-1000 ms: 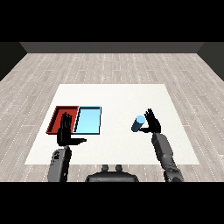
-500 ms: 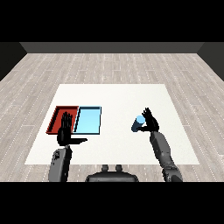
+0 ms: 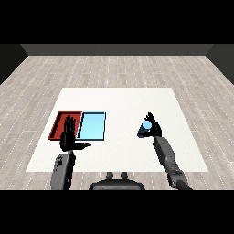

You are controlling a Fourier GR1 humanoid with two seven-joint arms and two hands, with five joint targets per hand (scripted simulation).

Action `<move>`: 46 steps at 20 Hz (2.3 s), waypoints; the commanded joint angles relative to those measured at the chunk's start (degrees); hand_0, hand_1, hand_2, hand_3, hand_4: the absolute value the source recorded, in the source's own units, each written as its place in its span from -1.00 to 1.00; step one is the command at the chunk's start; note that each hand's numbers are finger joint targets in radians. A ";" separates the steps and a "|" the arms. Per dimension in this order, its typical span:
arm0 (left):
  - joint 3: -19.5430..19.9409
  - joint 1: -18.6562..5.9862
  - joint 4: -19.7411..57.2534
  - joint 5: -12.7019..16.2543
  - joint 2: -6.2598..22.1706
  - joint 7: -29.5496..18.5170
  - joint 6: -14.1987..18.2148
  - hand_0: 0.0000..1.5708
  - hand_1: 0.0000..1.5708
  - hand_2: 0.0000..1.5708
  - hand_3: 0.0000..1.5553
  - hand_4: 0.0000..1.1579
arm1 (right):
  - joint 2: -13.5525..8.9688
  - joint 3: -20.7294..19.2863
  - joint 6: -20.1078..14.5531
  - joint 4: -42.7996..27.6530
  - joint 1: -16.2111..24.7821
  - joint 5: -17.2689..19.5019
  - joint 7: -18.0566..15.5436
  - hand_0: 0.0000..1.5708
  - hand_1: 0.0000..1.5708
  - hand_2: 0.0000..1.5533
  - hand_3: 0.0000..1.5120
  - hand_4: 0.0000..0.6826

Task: Pick the blue can and put it in the blue box

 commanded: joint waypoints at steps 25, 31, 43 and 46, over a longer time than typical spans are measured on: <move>-1.66 4.51 -5.52 1.31 0.15 2.12 -1.74 -1.00 -1.00 -1.00 -1.00 -1.00 | 0.22 2.01 -10.16 4.20 -2.61 6.07 -0.45 0.99 0.99 0.91 0.90 0.98; -4.02 2.74 1.33 -2.78 -1.77 -2.03 -0.51 -1.00 -1.00 -1.00 -1.00 -1.00 | -0.79 3.83 -11.17 -11.28 -1.50 5.16 8.09 0.90 0.90 0.87 0.87 0.91; -7.46 -7.07 10.51 -2.31 -2.32 4.14 0.49 -1.00 -1.00 -1.00 -1.00 -1.00 | 2.45 5.97 -11.22 -20.19 -1.03 5.81 3.41 0.83 0.83 0.85 0.88 0.95; -11.05 -4.86 7.72 -2.83 -2.57 4.76 2.41 -1.00 -1.00 -1.00 -1.00 -1.00 | 8.08 10.63 -17.73 -26.38 1.32 7.90 6.15 0.83 0.83 0.85 0.88 0.95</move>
